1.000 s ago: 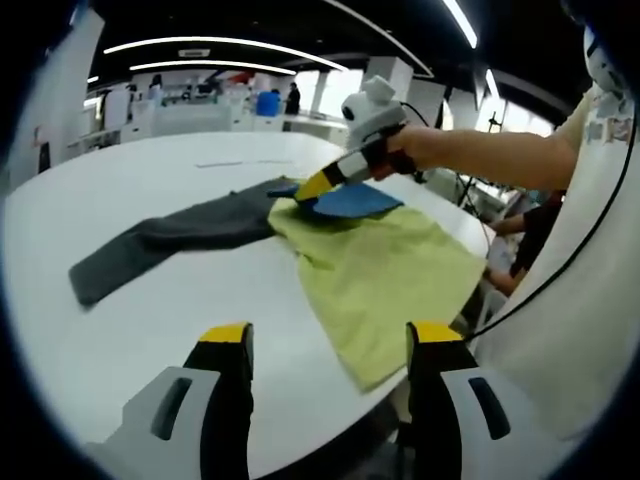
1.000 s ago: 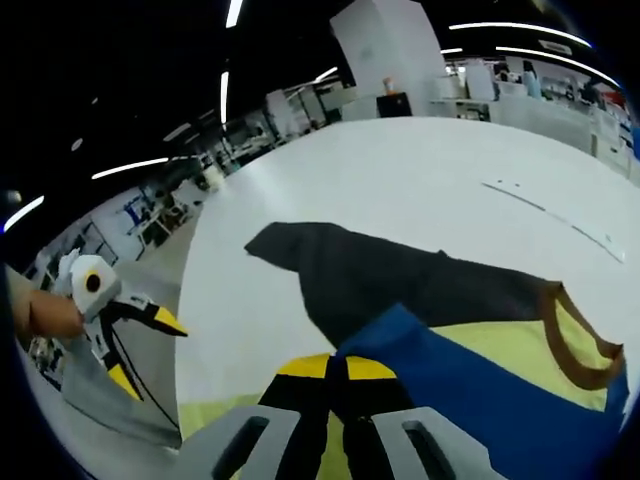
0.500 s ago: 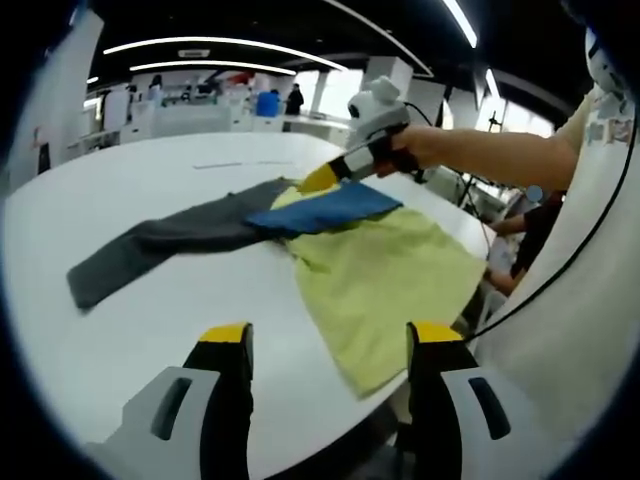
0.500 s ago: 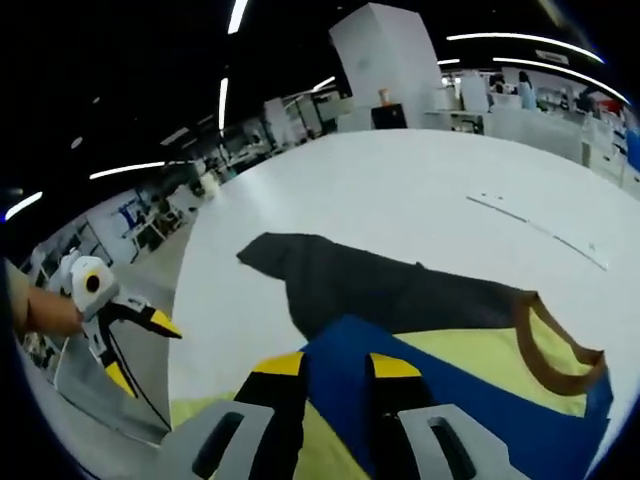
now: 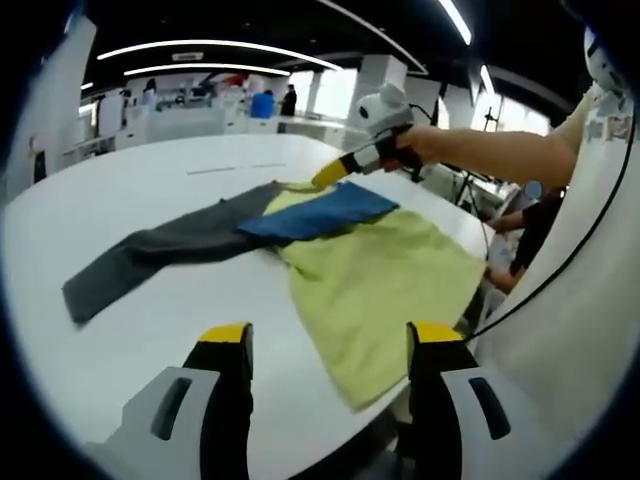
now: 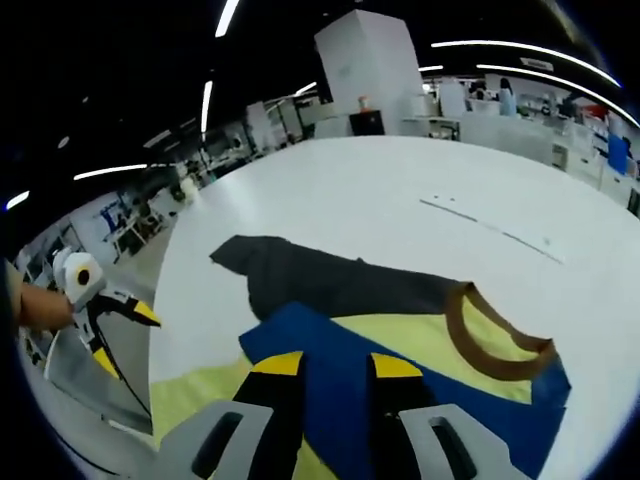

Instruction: Fold the garment on the visible template until the final outline fits inside the template.

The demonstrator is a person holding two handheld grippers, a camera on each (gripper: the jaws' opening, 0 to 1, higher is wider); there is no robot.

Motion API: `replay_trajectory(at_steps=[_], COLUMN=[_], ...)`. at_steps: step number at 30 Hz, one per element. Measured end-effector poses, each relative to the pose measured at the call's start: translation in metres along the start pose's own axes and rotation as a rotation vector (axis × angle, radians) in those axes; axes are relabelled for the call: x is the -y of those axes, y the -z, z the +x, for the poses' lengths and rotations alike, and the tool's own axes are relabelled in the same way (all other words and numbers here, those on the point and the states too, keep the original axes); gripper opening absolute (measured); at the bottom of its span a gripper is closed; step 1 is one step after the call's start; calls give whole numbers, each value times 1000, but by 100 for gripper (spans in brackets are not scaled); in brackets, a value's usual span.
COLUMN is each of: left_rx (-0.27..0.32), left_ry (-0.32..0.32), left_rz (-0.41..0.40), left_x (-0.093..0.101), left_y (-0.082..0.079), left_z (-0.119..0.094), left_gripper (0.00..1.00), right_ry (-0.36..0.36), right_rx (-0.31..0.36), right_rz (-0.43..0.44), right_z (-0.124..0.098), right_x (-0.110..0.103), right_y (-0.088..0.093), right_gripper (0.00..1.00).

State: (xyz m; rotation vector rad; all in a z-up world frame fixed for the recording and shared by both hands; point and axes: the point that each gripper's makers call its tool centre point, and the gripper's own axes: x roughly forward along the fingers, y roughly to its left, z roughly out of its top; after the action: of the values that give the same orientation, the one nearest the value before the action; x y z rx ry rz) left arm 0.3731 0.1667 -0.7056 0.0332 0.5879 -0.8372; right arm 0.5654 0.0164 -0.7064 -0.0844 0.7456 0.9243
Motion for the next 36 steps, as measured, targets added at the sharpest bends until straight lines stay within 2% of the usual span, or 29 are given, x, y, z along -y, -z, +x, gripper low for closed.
replay_trajectory(at_steps=[18,36], left_rx=[-8,-28], left_ry=[1,22], left_rz=[5,39], left_x=[10,17], left_y=[-4,-11], left_z=[7,20], left_gripper=[58,58], right_ry=[121,209], right_rx=[22,41], right_rz=[39,71], right_z=[-55,-95], right_x=[67,111], right_y=[18,38], right_gripper=[17,12])
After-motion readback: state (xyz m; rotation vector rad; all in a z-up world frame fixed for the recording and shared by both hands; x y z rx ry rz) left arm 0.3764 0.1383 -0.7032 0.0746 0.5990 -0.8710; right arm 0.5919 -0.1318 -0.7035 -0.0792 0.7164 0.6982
